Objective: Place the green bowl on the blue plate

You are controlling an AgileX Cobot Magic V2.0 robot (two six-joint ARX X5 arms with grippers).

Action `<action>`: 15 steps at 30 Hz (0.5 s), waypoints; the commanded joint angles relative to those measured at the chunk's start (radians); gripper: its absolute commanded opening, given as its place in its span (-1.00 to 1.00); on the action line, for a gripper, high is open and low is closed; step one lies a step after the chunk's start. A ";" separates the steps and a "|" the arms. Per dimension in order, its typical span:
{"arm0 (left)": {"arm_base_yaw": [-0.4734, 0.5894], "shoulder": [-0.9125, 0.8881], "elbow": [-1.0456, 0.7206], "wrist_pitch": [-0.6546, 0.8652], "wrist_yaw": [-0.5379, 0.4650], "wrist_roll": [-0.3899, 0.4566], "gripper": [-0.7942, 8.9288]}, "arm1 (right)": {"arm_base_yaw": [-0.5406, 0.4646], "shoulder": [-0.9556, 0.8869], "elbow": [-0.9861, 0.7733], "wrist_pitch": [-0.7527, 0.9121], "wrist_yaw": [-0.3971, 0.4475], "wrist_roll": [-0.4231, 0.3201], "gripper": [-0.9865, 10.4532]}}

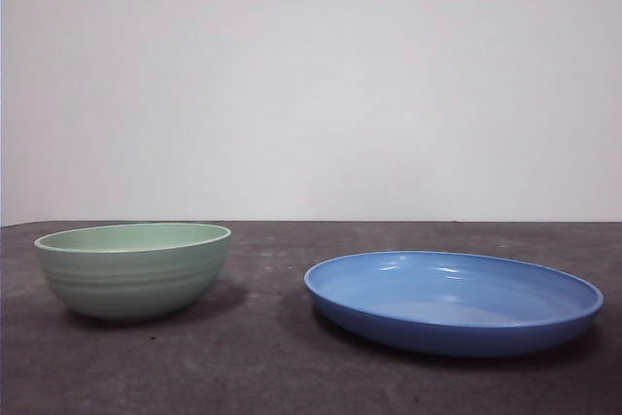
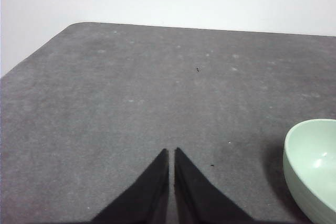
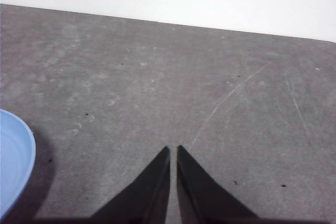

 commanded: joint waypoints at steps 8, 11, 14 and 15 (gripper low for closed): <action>0.002 -0.002 -0.020 0.000 -0.003 -0.027 -0.81 | 0.001 -0.003 -0.005 0.015 -0.023 0.082 -0.79; 0.001 -0.002 -0.012 0.000 -0.002 -0.057 -0.81 | 0.001 -0.003 0.005 0.031 -0.064 0.139 -0.81; -0.006 0.001 0.016 0.002 0.000 -0.104 -0.81 | 0.001 -0.002 0.032 0.029 -0.075 0.210 -0.81; -0.009 0.003 0.028 0.002 0.002 -0.129 -0.81 | 0.001 -0.002 0.046 0.029 -0.075 0.230 -0.81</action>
